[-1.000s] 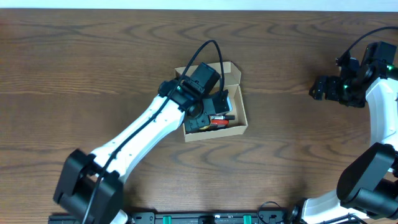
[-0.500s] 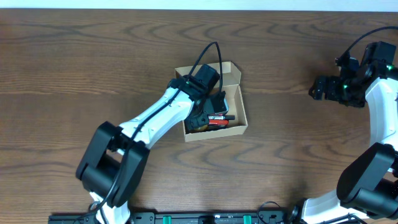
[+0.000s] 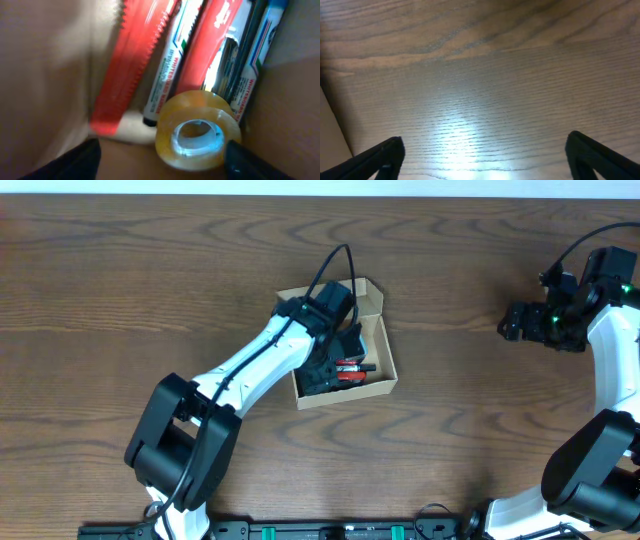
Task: Pack container
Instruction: 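Carry the tape roll into the box and release it, then lift left gripper out of the box and move both arms outward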
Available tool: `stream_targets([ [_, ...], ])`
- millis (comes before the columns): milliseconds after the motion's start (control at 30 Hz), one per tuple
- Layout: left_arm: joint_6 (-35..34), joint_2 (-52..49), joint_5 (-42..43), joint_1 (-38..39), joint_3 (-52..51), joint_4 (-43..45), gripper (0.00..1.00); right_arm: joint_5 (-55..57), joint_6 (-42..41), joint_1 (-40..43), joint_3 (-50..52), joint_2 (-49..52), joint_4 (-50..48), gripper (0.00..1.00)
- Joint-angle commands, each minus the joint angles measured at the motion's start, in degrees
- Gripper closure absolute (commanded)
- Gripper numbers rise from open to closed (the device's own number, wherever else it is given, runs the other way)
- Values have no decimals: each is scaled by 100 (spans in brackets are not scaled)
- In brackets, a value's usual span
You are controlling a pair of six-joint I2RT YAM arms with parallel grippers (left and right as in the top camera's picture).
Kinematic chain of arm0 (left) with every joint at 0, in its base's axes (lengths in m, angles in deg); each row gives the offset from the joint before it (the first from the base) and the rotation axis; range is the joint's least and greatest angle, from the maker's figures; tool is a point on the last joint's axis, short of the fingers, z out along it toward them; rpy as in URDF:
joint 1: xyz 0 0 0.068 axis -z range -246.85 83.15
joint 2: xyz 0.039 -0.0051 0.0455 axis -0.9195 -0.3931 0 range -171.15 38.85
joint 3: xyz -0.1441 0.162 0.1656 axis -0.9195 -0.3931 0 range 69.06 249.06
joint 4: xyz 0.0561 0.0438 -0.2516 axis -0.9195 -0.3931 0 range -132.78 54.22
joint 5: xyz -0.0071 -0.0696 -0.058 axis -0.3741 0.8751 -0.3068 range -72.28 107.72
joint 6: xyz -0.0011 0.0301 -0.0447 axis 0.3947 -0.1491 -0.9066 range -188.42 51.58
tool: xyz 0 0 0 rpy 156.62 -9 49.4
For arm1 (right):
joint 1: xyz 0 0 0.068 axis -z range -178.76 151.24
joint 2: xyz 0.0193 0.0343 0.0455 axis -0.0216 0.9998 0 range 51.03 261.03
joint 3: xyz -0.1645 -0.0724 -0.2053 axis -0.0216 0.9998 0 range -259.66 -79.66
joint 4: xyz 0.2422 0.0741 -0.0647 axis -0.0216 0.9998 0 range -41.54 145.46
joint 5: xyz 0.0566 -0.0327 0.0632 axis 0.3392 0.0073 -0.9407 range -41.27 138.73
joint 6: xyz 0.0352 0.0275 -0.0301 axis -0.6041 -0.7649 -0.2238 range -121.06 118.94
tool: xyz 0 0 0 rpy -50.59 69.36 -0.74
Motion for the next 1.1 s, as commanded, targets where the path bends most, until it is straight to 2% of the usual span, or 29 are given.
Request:
stream_targets([
  [0, -61, 118, -203, -22, 732, -339, 21, -42, 66, -55, 26, -129, -11, 10],
  [233, -118, 118, -601, -24, 1834, -1110, 23, -42, 66, -55, 26, -129, -33, 9],
  [300, -457, 120, -1099, -66, 2037, -1209, 23, -42, 66, -55, 26, -129, -46, 10],
  [433, -1447, 151, -2317, -382, 2201, -1263, 22, -61, 66, -57, 24, -129, -118, 22],
  [500, -1779, 225, -2592, -684, 2227, -1357, 22, -181, 66, -55, 20, -129, -162, 35],
  [533, -2039, 372, -2603, -1016, 2234, -1421, 23, -254, 63, -55, -22, -129, -181, 63],
  [567, -2214, 492, -2544, -1222, 2234, -1432, 23, -308, 66, -57, -74, -129, -186, 78],
  [633, -2341, 778, -2208, -1620, 2234, -1438, 25, -345, 31, -57, -219, -129, -151, 99],
  [667, -2352, 914, -1976, -1788, 2234, -1432, 32, -350, -4, -57, -323, -129, -118, 99],
  [700, -2354, 1071, -1672, -2000, 2234, -1408, 50, -402, -2, -57, -439, -129, -83, 99],
  [767, -2361, 1338, -1051, -2426, 2234, -1368, 70, -640, 0, -55, -638, -129, -28, 99],
  [800, -2406, 1445, -752, -2656, 2234, -1360, 85, -813, 0, -55, -715, -129, -28, 99],
  [833, -2463, 1519, -409, -2887, 2234, -1357, 94, -1071, -2, -55, -772, -129, -63, 99],
  [1067, -2706, 1558, 2227, -4325, 2039, -1198, 94, -2964, -420, -55, -778, -31, -501, 99],
])
